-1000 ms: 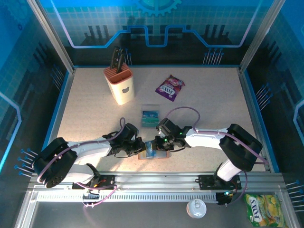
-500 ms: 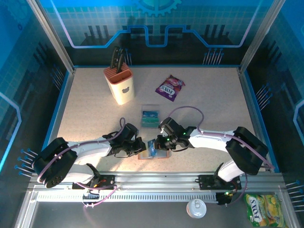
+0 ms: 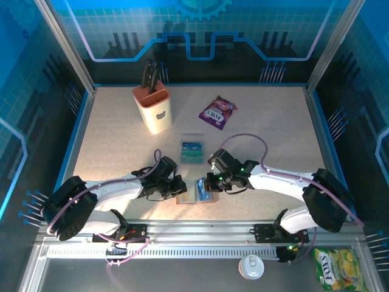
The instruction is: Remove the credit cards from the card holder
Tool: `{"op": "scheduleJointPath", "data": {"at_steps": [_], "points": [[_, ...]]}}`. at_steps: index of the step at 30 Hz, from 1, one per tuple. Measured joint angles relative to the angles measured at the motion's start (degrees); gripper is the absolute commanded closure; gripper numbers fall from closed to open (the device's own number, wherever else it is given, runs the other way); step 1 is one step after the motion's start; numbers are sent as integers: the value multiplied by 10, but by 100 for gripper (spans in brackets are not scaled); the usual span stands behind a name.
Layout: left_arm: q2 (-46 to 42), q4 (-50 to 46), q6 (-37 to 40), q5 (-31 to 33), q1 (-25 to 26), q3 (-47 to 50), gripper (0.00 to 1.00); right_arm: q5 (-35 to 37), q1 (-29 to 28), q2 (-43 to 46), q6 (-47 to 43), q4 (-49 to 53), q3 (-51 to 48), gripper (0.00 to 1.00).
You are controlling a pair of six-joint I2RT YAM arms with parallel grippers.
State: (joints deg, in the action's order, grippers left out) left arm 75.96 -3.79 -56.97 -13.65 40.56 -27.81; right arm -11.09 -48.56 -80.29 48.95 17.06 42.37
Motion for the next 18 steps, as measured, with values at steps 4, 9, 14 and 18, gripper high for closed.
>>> {"op": "scheduleJointPath", "data": {"at_steps": [4,9,14,18], "points": [[-24,-24,12,7,-1,-16,90,20,3,3,-39,58,37,96],[-69,-47,34,10,-18,-21,89,45,10,-7,-107,131,111,98],[-93,-64,59,9,-42,-21,88,73,10,-57,-200,203,202,98],[-97,-69,81,5,-51,-21,87,93,10,-99,-280,253,252,99]]}}
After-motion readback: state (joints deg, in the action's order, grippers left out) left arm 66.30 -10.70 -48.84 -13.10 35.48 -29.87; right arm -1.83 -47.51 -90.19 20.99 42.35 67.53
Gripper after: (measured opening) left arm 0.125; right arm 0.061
